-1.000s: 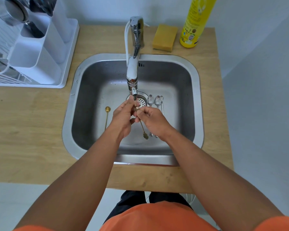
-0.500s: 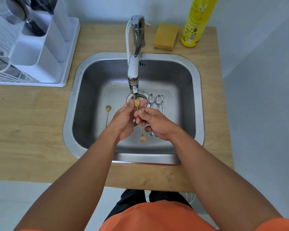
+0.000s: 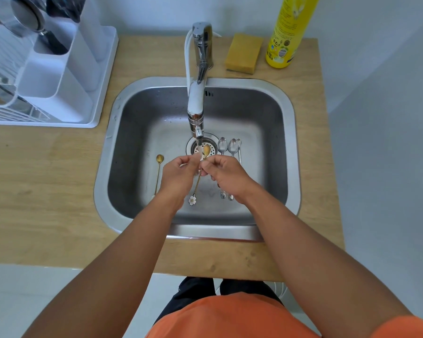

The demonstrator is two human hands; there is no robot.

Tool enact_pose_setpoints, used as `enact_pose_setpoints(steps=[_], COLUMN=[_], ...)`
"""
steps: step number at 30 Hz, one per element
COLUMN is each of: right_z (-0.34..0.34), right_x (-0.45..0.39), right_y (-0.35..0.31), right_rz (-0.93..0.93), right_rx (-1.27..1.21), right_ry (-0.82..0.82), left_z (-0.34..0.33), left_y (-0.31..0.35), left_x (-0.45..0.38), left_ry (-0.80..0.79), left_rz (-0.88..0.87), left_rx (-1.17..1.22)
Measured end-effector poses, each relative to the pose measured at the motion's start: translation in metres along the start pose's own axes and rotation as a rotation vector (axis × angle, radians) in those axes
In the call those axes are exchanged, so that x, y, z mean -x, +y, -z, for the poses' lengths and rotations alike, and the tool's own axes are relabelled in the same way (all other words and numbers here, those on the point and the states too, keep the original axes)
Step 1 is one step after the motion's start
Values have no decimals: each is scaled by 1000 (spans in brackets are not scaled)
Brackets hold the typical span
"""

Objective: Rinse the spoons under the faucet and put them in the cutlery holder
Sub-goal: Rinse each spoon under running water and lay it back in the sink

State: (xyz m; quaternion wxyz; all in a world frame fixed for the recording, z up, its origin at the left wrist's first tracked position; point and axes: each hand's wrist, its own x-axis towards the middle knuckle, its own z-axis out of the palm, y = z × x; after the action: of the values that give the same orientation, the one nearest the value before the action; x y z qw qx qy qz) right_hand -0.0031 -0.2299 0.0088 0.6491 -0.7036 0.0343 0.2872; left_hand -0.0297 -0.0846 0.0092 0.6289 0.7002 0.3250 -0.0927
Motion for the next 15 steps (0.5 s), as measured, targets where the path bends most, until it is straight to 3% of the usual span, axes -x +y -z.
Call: enact_pose_setpoints(steps=[4,10,15], right_z=[3,9,0], right_x=[-12,-20,-16], right_y=[-5,-11,-11], right_rz=[-35,-117,-173], right_rx=[17,-29,-88], right_ry=[81,94,69], left_z=[8,18,16], left_y=[-8,-6,12], left_x=[8,10,4], left_ry=[-139,-174,-202], left_rz=[30,48,181], left_rx=[-161,-227,-115])
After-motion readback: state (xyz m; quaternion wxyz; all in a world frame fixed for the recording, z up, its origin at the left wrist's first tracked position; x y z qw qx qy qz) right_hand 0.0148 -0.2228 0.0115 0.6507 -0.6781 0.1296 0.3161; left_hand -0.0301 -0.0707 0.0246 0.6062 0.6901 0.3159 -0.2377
